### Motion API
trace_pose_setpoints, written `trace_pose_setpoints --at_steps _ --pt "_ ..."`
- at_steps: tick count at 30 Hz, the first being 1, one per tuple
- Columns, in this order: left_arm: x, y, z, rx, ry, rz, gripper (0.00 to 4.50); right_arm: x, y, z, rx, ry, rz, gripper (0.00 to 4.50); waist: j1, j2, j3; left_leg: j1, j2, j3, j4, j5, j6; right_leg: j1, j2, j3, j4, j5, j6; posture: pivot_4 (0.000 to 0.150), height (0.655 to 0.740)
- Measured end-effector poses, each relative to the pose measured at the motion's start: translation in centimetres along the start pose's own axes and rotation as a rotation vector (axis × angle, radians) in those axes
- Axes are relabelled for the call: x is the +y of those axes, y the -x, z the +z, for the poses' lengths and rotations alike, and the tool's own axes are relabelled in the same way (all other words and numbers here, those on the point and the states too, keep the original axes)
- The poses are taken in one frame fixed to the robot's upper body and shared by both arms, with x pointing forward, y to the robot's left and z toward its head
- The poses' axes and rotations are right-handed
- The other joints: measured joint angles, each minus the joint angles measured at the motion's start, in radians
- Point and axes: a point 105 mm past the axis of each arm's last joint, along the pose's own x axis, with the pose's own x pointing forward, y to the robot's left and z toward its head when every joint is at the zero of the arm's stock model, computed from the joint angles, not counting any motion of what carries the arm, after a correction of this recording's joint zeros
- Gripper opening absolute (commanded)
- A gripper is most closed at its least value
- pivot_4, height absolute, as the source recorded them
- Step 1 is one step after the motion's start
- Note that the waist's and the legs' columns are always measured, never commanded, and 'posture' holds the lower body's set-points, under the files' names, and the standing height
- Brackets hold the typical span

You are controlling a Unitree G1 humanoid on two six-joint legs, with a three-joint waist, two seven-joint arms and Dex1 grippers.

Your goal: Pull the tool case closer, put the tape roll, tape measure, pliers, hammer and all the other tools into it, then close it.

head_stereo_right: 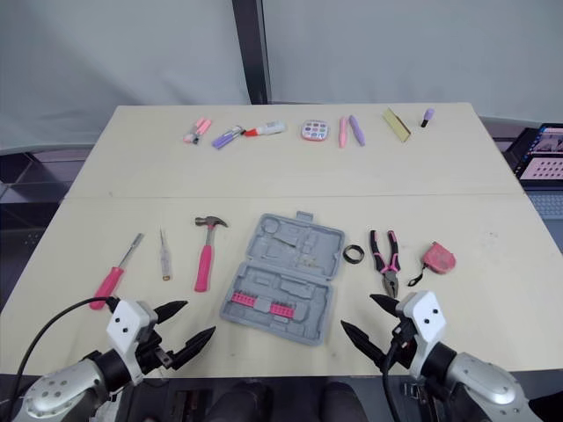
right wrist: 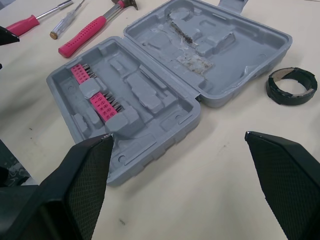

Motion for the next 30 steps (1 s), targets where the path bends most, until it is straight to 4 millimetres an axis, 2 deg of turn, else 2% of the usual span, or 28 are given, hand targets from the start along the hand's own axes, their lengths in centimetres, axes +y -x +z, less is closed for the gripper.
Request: trace_pose_setpoints --at_steps 23,26,29,30 --pt "-0.4 -0.2 0.4 -0.029 0.048 -0.059 4.5 -0.3 -0.1 -0.1 0.001 0.013 0.0 4.44 0.0 0.0 0.0 0.0 0.0 0.0 0.0 0.0 0.0 0.0 0.0 0.0 0.0 0.0 0.0 0.15 0.74" --pt "-0.2 -0.4 1.6 -0.079 0.076 -0.092 3.71 -0.4 -0.2 0.0 -0.002 0.017 -0.002 4.5 0.001 0.0 0.0 0.0 0.0 0.0 0.0 0.0 0.0 0.0 0.0 0.0 0.0 0.0 0.0 0.15 0.74" --pt "0.3 -1.1 3.1 -0.131 0.094 -0.127 2.23 -0.5 -0.4 0.3 -0.013 0.027 0.002 3.61 0.0 0.0 0.0 0.0 0.0 0.0 0.0 0.0 0.0 0.0 0.0 0.0 0.0 0.0 0.0 0.15 0.74" --pt "0.8 -1.4 3.4 -0.132 0.09 -0.121 1.69 -0.6 -0.6 0.3 -0.013 0.028 0.004 3.1 0.0 0.0 0.0 0.0 0.0 0.0 0.0 0.0 0.0 0.0 0.0 0.0 0.001 0.0 0.0 0.15 0.74"
